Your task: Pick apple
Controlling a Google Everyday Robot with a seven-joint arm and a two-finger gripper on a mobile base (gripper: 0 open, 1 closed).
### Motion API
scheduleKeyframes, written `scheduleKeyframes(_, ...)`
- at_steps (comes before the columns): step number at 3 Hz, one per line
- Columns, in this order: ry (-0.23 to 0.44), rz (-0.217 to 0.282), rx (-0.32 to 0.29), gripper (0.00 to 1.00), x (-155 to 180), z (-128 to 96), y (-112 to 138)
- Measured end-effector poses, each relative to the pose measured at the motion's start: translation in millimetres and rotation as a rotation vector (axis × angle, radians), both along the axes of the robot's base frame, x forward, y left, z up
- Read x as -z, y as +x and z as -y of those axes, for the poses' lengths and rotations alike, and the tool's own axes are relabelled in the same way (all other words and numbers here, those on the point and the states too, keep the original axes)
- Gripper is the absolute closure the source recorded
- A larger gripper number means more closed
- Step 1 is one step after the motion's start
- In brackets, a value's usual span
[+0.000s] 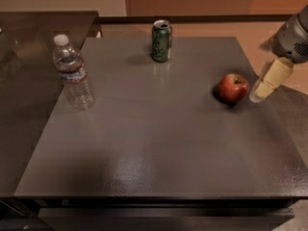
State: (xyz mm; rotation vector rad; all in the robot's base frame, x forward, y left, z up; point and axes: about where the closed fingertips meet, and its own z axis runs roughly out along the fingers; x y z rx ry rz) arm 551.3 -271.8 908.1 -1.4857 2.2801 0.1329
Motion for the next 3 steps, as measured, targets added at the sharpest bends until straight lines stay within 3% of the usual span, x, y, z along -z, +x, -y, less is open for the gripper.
scheduleKeyframes(3, 0.085, -0.078, -0.059, 0.00, 45, -23, 12)
